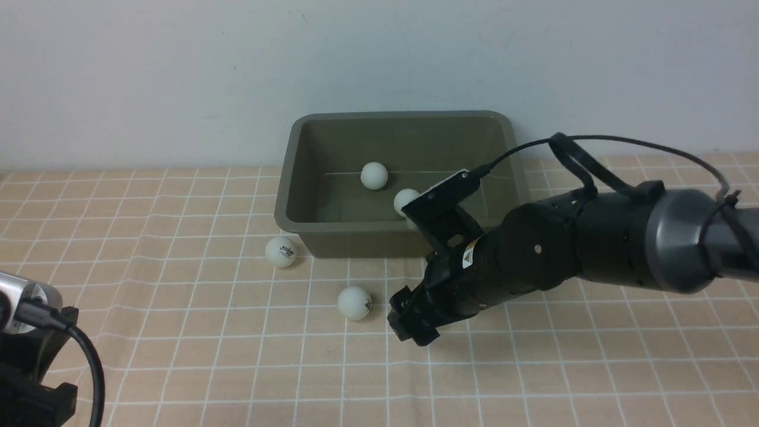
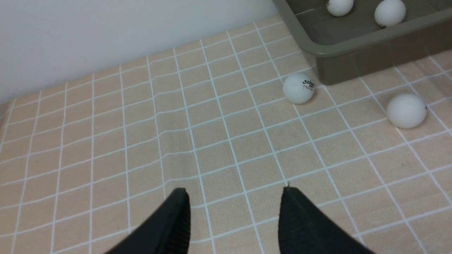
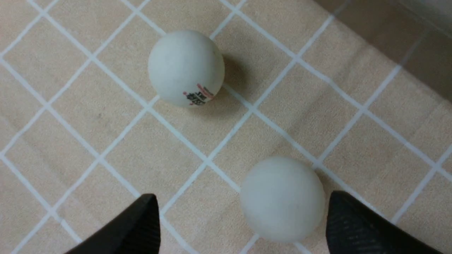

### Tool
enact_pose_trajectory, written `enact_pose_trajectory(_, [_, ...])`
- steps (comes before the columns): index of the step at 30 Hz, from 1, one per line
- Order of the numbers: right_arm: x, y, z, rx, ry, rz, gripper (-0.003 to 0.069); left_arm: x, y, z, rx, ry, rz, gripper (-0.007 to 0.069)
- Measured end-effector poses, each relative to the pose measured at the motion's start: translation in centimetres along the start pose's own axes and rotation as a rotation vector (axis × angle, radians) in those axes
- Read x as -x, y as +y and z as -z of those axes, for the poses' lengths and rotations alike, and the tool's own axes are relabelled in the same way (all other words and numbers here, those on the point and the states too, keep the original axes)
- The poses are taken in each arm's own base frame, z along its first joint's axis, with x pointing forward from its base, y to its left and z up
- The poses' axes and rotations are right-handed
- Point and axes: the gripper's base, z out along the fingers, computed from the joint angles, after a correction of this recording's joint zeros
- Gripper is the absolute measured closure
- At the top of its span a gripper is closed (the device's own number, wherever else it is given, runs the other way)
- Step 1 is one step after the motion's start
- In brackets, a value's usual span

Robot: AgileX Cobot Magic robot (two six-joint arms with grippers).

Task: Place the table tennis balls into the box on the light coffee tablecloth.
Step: 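Reach for and grasp a ping pong ball on the table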

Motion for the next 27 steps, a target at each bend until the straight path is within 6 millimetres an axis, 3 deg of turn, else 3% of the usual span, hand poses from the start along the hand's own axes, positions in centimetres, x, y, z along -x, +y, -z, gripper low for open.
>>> enact_pose_trajectory(10, [-0.2, -0.4, -2.4, -0.020, -0.024, -0.022, 0.0090, 0.0, 0.0, 0.0, 0.000, 0.000, 0.000, 0.0310])
enact_pose_trajectory(15, [-0.3, -0.4, -3.4, -0.014, 0.009, -0.054, 0.0151, 0.0, 0.0, 0.0, 0.000, 0.000, 0.000, 0.0310])
enact_pose_trajectory(20, [-0.9, -1.1, -3.3, -0.042, 0.077, -0.080, 0.0304, 0.0, 0.0, 0.0, 0.000, 0.000, 0.001, 0.0310])
enact_pose_trajectory(27, [-1.2, -3.8, -1.5, -0.188, 0.152, 0.005, 0.0299, 0.0, 0.0, 0.0, 0.000, 0.000, 0.001, 0.0310])
